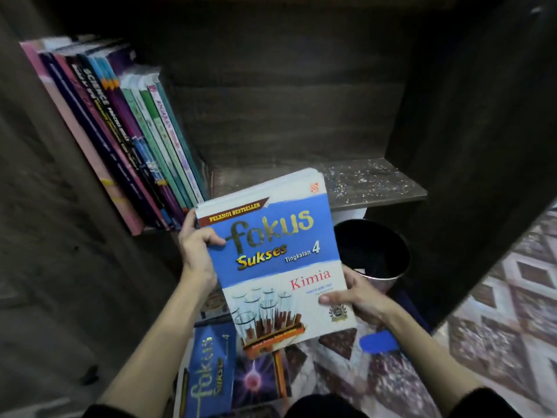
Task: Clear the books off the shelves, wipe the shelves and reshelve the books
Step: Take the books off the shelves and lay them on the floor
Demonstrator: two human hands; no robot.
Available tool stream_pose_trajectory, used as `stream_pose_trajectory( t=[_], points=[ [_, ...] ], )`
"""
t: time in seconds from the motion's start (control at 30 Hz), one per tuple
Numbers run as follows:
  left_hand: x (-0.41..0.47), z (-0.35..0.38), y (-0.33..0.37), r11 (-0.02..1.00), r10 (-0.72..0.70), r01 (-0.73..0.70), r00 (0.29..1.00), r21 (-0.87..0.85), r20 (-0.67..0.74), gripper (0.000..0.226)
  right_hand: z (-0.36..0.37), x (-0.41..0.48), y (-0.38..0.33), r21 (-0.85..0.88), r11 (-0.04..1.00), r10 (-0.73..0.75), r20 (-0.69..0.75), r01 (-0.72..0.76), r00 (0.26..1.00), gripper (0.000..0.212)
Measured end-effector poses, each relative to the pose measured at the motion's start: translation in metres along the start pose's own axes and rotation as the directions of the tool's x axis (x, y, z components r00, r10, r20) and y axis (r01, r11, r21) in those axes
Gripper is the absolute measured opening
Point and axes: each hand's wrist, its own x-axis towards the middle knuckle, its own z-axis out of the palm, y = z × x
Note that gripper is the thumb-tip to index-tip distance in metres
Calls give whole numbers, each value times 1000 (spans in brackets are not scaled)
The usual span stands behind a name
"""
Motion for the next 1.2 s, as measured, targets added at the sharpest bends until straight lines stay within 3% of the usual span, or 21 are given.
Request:
stream_pose_trajectory(
  t=[0.1, 0.17, 0.27, 0.4, 0.53, 0.6, 0.8, 0.9, 0.97, 1.1, 1.2],
  points=[
    [9, -26, -32, 978, -194, 199, 978, 61, -79, 81, 7, 2, 45, 85, 991, 99, 2, -99, 995, 70],
    [13, -42, -51, 947, -299, 310, 947, 89, -117, 84, 12, 3, 69, 132, 980, 149, 21, -151, 989, 65],
    [22, -64, -85, 902, -359, 386, 919, 192, -161, 75, 15, 11, 104, 172, 956, 237, 18, -236, 971, 78],
    [37, -79, -120, 832, -424, 456, 890, 317, -168, 14, 13, 19, 133, 208, 935, 294, -3, -287, 956, 76],
    [56, -84, -161, 743, -527, 527, 841, 412, -126, 10, 4, 32, 154, 288, 907, 328, -20, -309, 944, 75],
    [72, -86, -184, 691, -555, 537, 823, 484, -120, 22, -4, 44, 162, 312, 891, 355, -26, -329, 935, 72],
    [122, -79, -237, 620, -537, 525, 826, 584, -173, 33, -22, 90, 171, 333, 859, 434, -72, -389, 898, 66],
    [147, -78, -258, 600, -472, 481, 858, 639, -203, 37, -25, 113, 171, 359, 846, 452, -90, -394, 888, 43],
    [162, -79, -271, 558, -421, 439, 881, 705, -215, 35, -28, 127, 173, 369, 843, 454, -99, -392, 885, 40],
    [176, -96, -293, 326, -449, 334, 878, 884, -165, 46, -32, 157, 178, 274, 885, 421, -129, -376, 898, 46],
    [171, -105, -302, 162, -495, 128, 868, 979, -31, 49, -35, 172, 177, 223, 892, 430, -144, -394, 891, 41]
  ],
)
